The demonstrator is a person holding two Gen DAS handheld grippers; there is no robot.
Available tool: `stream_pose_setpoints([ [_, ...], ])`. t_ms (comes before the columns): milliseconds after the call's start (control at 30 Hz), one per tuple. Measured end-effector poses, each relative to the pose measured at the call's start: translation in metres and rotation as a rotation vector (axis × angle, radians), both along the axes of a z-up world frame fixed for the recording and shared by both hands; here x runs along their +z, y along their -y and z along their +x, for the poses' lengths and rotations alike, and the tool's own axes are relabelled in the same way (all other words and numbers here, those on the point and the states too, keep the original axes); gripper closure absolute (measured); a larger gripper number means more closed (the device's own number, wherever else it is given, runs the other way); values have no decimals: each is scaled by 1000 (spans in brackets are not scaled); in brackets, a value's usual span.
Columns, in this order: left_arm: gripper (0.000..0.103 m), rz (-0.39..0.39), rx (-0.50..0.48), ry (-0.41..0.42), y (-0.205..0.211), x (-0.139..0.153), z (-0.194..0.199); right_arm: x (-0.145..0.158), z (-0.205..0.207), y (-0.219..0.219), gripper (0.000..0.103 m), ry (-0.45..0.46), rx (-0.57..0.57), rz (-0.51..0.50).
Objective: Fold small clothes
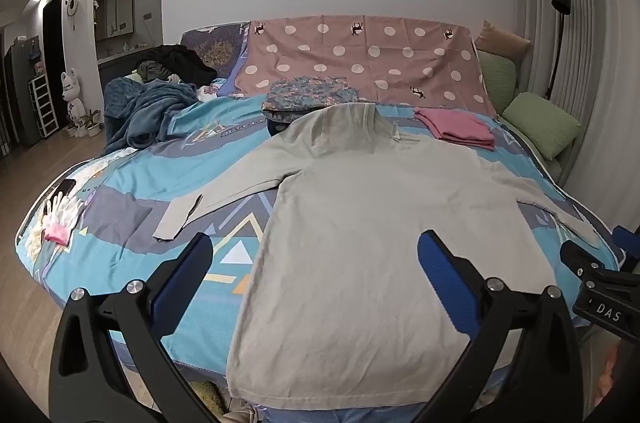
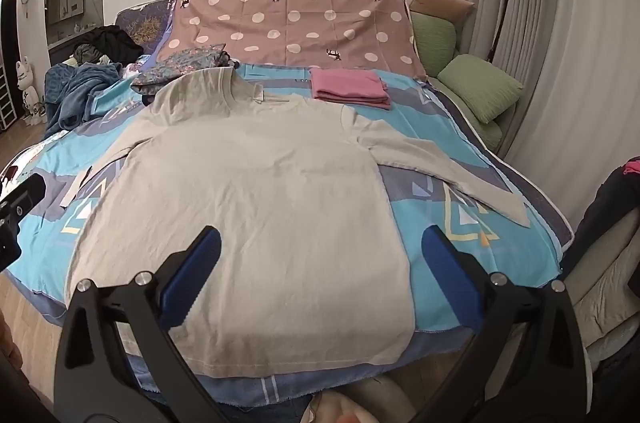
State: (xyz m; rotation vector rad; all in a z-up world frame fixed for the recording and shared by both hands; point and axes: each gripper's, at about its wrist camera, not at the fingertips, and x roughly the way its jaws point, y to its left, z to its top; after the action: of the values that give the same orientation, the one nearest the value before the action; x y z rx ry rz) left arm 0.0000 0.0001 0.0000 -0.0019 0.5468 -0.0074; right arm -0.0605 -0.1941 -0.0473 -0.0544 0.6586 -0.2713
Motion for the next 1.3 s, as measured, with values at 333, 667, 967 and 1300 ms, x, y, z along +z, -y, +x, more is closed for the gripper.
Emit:
stream_pose_setpoints([
  [333, 1, -1, 8, 5, -3, -2, -2, 0, 2, -4, 2, -10, 18, -4],
  [667, 1, -1, 8, 3, -2, -1, 1, 0, 3, -5, 2, -13, 20, -7],
  [967, 1, 4, 4, 3, 1, 0, 1, 0, 2, -3, 2, -11, 13, -4],
  [1300, 1, 4, -10, -1, 5, -2, 0, -1, 3, -1, 2, -13, 13, -2],
])
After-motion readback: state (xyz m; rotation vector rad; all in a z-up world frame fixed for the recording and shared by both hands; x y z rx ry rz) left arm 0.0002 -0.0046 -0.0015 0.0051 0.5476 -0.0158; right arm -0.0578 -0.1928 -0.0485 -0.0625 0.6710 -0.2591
